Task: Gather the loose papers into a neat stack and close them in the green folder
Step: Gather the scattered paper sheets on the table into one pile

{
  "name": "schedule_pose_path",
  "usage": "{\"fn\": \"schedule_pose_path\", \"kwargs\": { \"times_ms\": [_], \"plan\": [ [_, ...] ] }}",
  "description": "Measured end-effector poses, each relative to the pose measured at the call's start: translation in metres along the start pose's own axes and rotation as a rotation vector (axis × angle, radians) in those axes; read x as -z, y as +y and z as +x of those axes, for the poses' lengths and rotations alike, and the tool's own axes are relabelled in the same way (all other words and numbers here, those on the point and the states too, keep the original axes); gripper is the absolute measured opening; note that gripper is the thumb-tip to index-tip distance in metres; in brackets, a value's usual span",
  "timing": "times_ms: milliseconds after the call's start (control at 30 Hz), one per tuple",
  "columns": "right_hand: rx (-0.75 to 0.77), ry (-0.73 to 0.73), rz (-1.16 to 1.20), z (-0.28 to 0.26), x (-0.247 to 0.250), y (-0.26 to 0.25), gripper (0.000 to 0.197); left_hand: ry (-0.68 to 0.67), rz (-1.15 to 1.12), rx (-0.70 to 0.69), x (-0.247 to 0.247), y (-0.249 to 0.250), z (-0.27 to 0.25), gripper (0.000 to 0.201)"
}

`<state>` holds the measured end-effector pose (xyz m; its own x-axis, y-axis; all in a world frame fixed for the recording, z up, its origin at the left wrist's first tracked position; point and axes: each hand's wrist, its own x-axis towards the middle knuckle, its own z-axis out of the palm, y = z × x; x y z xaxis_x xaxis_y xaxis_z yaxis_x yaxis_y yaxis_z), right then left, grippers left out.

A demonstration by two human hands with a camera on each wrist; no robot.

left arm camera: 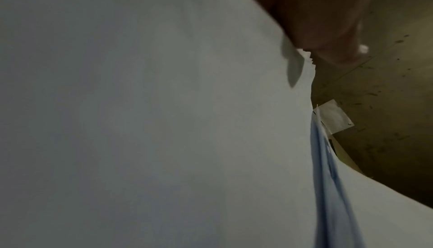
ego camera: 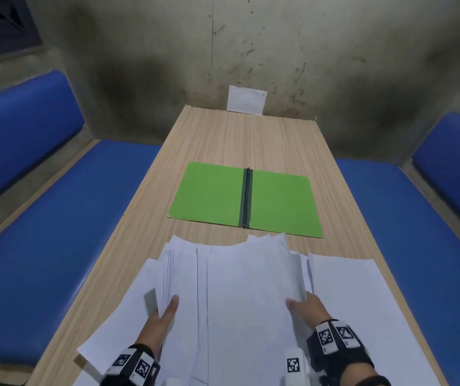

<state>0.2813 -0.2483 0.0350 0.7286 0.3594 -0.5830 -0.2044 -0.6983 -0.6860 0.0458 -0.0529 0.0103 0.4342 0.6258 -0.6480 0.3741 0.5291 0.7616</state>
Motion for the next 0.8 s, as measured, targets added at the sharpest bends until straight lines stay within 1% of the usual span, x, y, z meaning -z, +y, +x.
{"fn": "schedule_pose_path", "kwargs": {
  "times_ms": [100, 167, 233, 267, 333, 400, 467, 533, 567, 600, 633, 700, 733, 767, 800],
  "plan": [
    [-0.036, -0.063, 0.028, -0.003, -0.016, 0.006, 0.027, -0.037, 0.002, -0.058, -0.001, -0.005, 0.005, 0.076],
    [-0.046, -0.089, 0.038, -0.006, -0.031, 0.011, 0.030, -0.066, 0.042, -0.062, -0.003, -0.008, 0.005, 0.072],
    [-0.038, -0.086, 0.038, -0.012, -0.044, 0.012, 0.023, -0.077, 0.098, -0.050, -0.004, -0.011, 0.006, 0.065],
    [-0.033, -0.075, 0.042, -0.013, -0.048, 0.013, 0.019, -0.074, 0.133, -0.040, -0.004, -0.013, 0.007, 0.064],
    [-0.005, -0.056, 0.053, -0.014, -0.051, 0.015, 0.017, -0.055, 0.213, -0.036, -0.003, -0.014, 0.008, 0.063],
    [0.025, -0.050, 0.062, -0.013, -0.052, 0.018, 0.018, -0.038, 0.233, -0.031, -0.001, -0.013, 0.008, 0.059],
    [0.062, -0.030, 0.139, -0.011, -0.049, 0.020, 0.028, -0.055, 0.186, -0.042, -0.001, -0.009, 0.004, 0.055],
    [0.072, -0.022, 0.307, -0.010, -0.044, 0.022, 0.049, -0.094, 0.148, -0.071, 0.000, -0.001, 0.000, 0.058],
    [0.071, -0.048, 0.401, -0.011, -0.039, 0.021, 0.062, -0.117, 0.127, -0.101, 0.001, 0.004, -0.003, 0.065],
    [0.063, -0.106, 0.483, -0.012, -0.033, 0.017, 0.073, -0.128, 0.103, -0.132, 0.002, 0.010, -0.005, 0.072],
    [0.057, -0.176, 0.550, -0.014, -0.028, 0.013, 0.079, -0.135, 0.080, -0.165, 0.002, 0.016, -0.008, 0.073],
    [0.077, -0.285, 0.606, -0.023, -0.016, -0.002, 0.082, -0.142, 0.071, -0.211, -0.001, 0.034, -0.018, 0.068],
    [0.122, -0.302, 0.635, -0.027, -0.009, -0.012, 0.085, -0.118, 0.073, -0.240, -0.003, 0.046, -0.025, 0.062],
    [0.197, -0.295, 0.679, -0.035, -0.002, -0.025, 0.089, -0.090, 0.088, -0.281, -0.005, 0.060, -0.033, 0.053],
    [0.276, -0.256, 0.710, -0.040, 0.005, -0.037, 0.091, -0.061, 0.117, -0.322, -0.006, 0.071, -0.040, 0.047]
  ]
}}
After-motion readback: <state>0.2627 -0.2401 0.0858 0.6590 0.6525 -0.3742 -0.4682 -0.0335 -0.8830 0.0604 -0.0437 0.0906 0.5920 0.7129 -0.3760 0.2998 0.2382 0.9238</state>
